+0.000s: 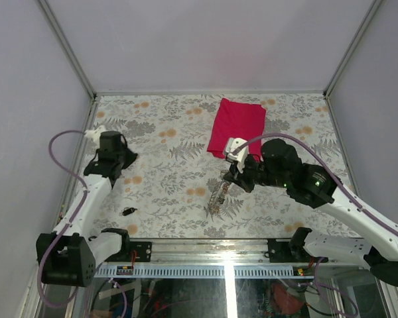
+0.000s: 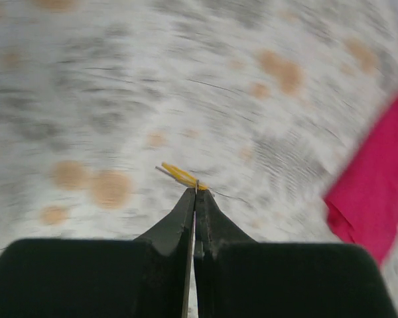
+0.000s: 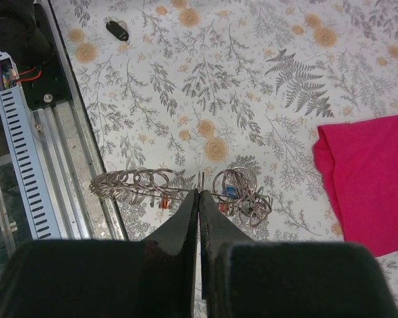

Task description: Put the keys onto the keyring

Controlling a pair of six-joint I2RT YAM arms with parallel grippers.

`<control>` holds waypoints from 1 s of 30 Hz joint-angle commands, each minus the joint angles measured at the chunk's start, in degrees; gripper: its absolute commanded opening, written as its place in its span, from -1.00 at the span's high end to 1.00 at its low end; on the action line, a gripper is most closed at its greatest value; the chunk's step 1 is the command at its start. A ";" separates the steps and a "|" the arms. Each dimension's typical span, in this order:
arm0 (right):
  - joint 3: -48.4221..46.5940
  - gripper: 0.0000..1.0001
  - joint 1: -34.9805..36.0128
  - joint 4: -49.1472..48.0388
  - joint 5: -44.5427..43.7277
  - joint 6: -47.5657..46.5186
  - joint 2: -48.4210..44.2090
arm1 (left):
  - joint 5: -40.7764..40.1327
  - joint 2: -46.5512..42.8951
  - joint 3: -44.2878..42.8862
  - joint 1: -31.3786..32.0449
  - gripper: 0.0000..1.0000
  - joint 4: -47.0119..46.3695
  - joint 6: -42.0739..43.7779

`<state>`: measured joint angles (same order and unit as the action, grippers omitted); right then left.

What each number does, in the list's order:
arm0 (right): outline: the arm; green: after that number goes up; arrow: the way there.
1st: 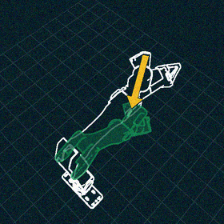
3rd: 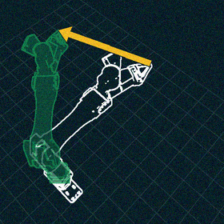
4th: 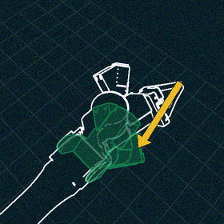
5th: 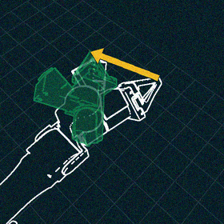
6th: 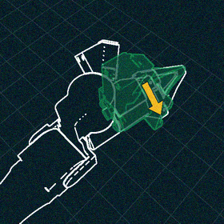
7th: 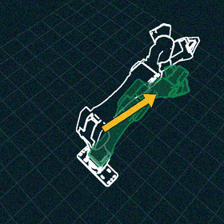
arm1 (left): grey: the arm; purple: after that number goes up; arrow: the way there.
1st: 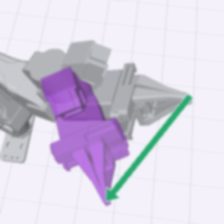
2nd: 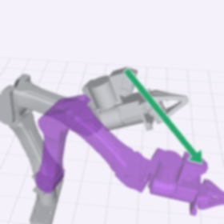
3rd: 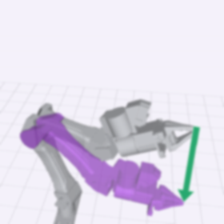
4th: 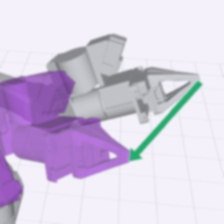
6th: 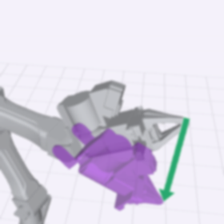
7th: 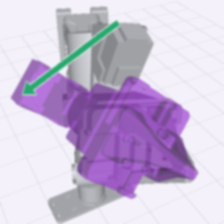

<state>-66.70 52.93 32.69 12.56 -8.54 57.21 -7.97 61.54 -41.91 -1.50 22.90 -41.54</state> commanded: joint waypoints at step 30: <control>8.84 1.00 0.30 -18.19 -5.95 7.16 -11.88 | 4.82 30.96 -57.09 39.44 1.00 20.02 40.79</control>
<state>-56.49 52.95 25.15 7.97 -3.31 42.57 0.93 92.73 -96.64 38.79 35.90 -6.63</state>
